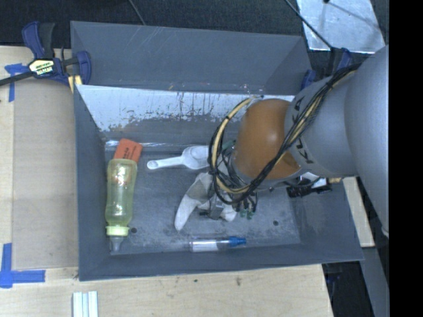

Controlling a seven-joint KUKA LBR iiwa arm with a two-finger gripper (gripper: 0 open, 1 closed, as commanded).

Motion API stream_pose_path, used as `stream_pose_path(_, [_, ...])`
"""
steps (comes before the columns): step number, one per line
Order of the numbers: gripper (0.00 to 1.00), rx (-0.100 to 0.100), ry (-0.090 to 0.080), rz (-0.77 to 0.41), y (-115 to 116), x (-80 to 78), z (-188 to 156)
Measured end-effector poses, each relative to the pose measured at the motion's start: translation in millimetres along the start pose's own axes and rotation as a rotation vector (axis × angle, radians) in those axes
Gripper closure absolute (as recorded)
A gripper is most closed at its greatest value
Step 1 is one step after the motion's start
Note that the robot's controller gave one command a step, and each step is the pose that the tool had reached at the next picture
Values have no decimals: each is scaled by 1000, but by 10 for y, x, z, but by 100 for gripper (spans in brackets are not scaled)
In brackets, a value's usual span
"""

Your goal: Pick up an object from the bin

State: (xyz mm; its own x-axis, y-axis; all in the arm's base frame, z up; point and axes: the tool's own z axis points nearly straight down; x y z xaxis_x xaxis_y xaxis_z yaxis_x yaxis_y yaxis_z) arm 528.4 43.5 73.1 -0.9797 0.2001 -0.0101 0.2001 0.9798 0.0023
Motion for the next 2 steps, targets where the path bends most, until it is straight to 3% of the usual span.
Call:
stream_pose_path(1, [100,0,0,0,0,0,0])
stream_pose_path(2, [100,1,9,-36,354,-260,-1346])
